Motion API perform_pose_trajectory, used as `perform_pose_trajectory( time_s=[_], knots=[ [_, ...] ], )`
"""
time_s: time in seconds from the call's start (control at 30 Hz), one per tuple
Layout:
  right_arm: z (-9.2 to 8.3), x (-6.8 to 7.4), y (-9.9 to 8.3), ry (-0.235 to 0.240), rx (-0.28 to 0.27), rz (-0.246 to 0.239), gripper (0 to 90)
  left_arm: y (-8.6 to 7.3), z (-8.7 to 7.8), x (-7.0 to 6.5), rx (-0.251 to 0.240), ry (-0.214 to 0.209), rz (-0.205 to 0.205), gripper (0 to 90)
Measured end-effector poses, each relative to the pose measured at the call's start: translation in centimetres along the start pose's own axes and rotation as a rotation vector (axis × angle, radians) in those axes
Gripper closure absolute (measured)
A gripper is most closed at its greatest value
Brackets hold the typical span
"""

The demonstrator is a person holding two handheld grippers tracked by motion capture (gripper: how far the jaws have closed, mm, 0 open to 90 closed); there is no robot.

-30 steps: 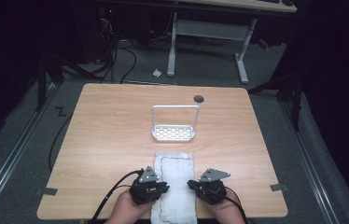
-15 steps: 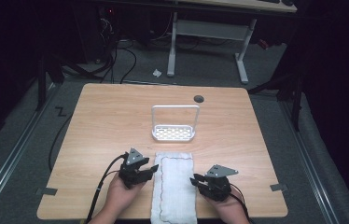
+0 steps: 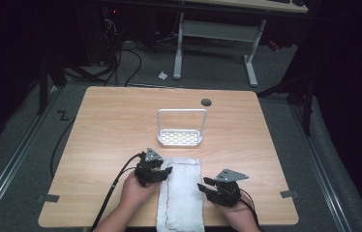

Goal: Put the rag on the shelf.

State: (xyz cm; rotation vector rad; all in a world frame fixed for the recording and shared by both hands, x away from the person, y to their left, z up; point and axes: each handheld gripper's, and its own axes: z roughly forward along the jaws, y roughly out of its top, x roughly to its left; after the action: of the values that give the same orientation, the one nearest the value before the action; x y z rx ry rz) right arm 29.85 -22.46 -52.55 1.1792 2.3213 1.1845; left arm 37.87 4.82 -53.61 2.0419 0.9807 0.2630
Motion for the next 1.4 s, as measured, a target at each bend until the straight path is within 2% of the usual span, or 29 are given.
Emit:
perform_pose_trajectory(
  time_s=[0.03, 0.1, 0.23, 0.33, 0.4, 0.47, 0.67, 0.8, 0.97, 1.0, 1.07, 1.2, 1.4],
  knots=[
    [0.0, 0.0, 0.0, -0.004, -0.001, 0.001, 59.6, -0.2, 0.0, -0.2, -0.011, 0.002, 0.002, 59.5],
    [0.1, 0.0, 0.0, -0.014, -0.003, 0.003, 56.5, -0.4, 0.0, -0.9, -0.014, 0.016, 0.046, 66.2],
    [0.7, -0.2, 1.0, -0.047, -0.024, 0.001, 54.7, -0.5, 0.0, -0.9, -0.011, -0.021, 0.041, 78.4],
    [2.0, -0.7, 2.6, -0.075, -0.017, -0.010, 54.5, -0.5, 0.0, -0.4, -0.010, -0.054, 0.000, 80.4],
    [2.9, -1.2, 3.5, -0.087, -0.012, -0.003, 53.5, -0.6, 0.0, -0.3, -0.010, -0.061, -0.006, 80.7],
    [4.0, -1.7, 4.1, -0.101, 0.017, 0.009, 51.5, -0.6, -0.1, -0.3, -0.010, -0.060, -0.004, 80.7],
    [5.6, -2.1, 4.0, -0.099, 0.065, 0.028, 46.6, -0.6, -0.1, 0.0, -0.010, -0.077, -0.028, 80.7],
    [5.4, -1.9, 3.5, -0.090, 0.050, 0.033, 54.8, -0.6, -0.1, 0.0, -0.010, -0.085, -0.040, 80.6],
    [5.3, -1.4, 3.1, -0.050, 0.041, 0.041, 76.5, -0.6, -0.1, 0.1, -0.011, -0.093, -0.048, 80.6],
    [5.3, -1.4, 3.1, -0.050, 0.041, 0.041, 76.5, -0.6, -0.1, 0.1, -0.011, -0.093, -0.048, 80.6],
    [5.3, -1.2, 3.1, -0.050, 0.033, 0.045, 83.6, -0.7, -0.2, 0.1, -0.009, -0.090, -0.045, 81.0],
    [4.8, -1.0, 3.2, -0.056, 0.001, 0.037, 84.7, -0.7, -0.3, 0.2, -0.012, -0.096, -0.060, 81.9],
    [3.8, -0.2, 3.7, -0.062, -0.052, -0.002, 85.1, -0.6, -1.3, -0.1, -0.087, -0.087, -0.062, 83.0]
  ],
)
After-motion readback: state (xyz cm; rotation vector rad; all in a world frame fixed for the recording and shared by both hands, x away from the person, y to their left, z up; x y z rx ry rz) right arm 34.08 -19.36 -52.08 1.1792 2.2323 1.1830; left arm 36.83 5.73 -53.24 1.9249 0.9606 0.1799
